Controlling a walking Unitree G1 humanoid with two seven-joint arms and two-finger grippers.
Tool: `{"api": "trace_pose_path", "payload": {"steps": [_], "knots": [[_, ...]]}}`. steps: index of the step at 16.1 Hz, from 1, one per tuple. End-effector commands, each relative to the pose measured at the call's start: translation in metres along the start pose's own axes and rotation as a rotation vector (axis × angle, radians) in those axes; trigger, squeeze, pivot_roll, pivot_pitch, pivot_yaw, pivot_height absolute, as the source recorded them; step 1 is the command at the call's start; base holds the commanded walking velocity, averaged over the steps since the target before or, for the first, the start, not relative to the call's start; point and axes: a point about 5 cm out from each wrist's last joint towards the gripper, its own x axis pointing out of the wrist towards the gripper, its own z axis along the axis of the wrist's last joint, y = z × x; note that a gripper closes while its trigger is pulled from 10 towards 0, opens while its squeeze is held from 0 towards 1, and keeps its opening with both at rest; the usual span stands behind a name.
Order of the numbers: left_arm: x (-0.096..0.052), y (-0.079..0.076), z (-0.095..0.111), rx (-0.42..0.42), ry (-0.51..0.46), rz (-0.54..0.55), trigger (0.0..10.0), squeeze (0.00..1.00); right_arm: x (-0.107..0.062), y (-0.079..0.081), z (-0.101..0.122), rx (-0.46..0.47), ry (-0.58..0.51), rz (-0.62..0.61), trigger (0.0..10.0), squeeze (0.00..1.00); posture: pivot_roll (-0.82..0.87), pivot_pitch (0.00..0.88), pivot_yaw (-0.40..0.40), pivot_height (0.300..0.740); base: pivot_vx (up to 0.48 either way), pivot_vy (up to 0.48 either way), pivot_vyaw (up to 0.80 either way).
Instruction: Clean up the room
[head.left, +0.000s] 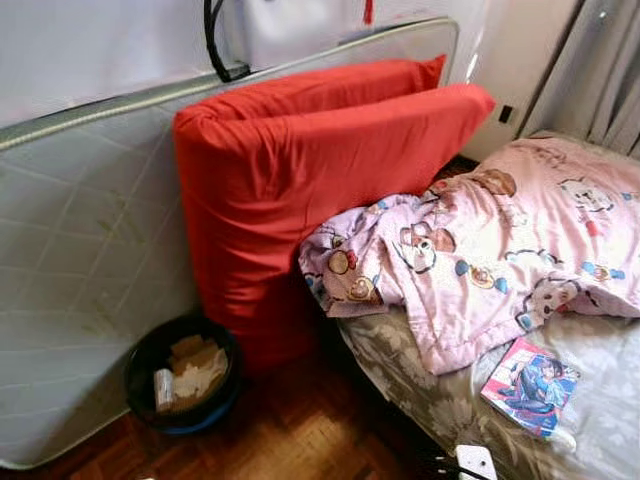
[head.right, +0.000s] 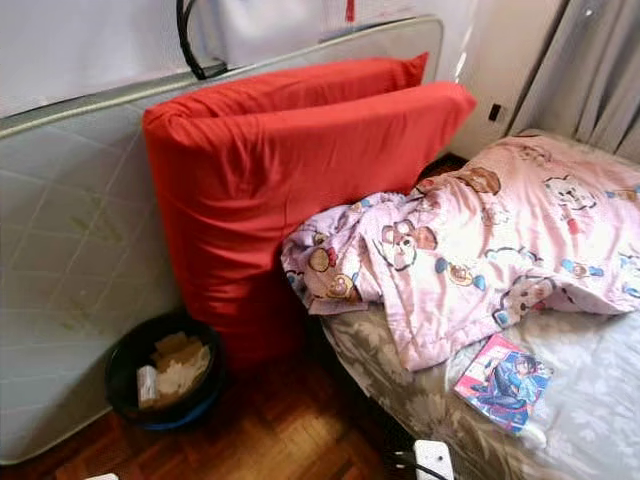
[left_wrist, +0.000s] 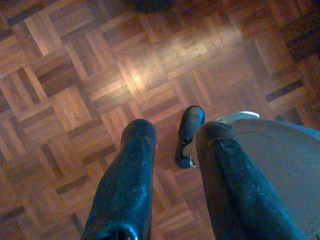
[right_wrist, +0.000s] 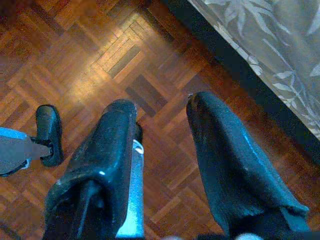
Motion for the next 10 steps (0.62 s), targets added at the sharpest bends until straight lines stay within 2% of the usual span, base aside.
{"api": "trace_pose_path", "payload": {"steps": [1,4,8,10], "knots": [[0.0164,-0.0634,0.0637,0.152,-0.163,-0.112,10.0,0.0,0.0009,-0.0027,0.0171,0.146,-0.078,0.014,10.0,0.0,0.04,0.061,-0.021,0.74,0.0,0.0,0.0],[0.0169,-0.069,0.0705,0.152,-0.182,-0.13,10.0,0.0,0.0008,-0.0032,0.018,0.138,-0.083,0.012,10.0,0.0,0.04,0.051,-0.025,0.74,0.0,0.0,0.0],[0.017,-0.0693,0.0707,0.159,-0.179,-0.128,10.0,0.0,0.0008,-0.0035,0.0181,0.141,-0.087,0.006,10.0,0.0,0.04,0.036,-0.026,0.74,0.0,0.0,0.0],[0.017,-0.0713,0.07,0.157,-0.178,-0.133,10.0,0.0,0.0004,-0.0067,0.0194,0.112,-0.094,-0.016,10.0,0.0,0.04,0.027,-0.034,0.74,0.0,0.0,0.0]]}}
